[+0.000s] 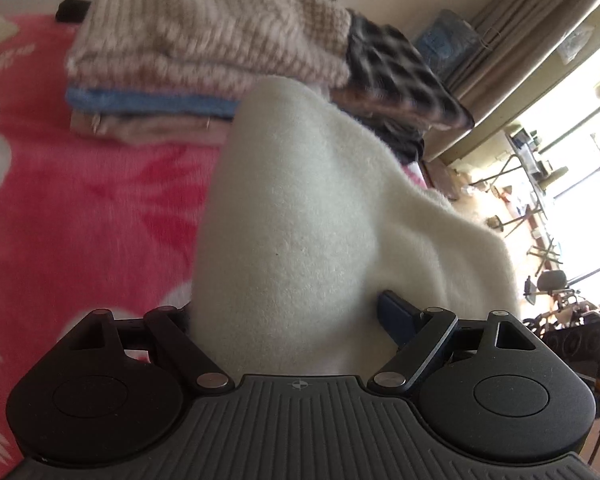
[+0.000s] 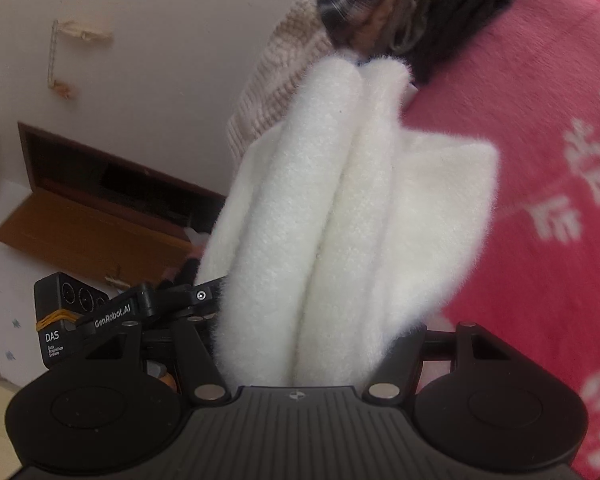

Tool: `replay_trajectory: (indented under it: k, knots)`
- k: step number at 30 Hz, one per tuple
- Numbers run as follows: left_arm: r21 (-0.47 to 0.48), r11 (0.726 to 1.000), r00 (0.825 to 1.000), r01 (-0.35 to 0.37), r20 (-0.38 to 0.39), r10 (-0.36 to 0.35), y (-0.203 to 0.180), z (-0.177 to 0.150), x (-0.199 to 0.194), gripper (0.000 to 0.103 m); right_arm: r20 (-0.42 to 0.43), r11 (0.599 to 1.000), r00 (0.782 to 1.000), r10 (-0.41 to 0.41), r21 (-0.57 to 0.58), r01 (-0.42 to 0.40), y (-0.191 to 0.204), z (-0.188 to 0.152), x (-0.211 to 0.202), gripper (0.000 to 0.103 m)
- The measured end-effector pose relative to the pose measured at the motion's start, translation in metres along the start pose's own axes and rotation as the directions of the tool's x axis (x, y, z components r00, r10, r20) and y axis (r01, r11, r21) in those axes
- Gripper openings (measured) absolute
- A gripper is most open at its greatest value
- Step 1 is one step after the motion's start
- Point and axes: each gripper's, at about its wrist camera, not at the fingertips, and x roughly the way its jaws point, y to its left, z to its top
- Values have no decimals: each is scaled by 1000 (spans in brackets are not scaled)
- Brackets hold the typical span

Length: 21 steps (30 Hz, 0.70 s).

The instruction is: Fold clothes

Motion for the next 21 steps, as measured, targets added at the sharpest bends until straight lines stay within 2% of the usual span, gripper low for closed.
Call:
replay_trajectory:
  k: [7,12,15,18,21]
  knots:
    - [53,998,997,-39,-69,42,-32,38,-10,84,53,995,999,5,103,-11,15,10,-15,65]
    - [90,995,996,-42,-75,48,-53,65,-30,84,86,989,996,-17,149,4,43,18,-34,65]
    - [83,997,995,-6,-99,14,-54,86,-36,84,97,989,994,-54,145,39,72,24,-37,65]
    - [112,991,987,77,-147,-60,-42,116,-30,84,117,987,987,-111,133,95,96,40,-31,65]
    - [123,989,984,80,-171,-58,-31,138,-27,84,133,974,970,-205,127,188,124,51,-6,65]
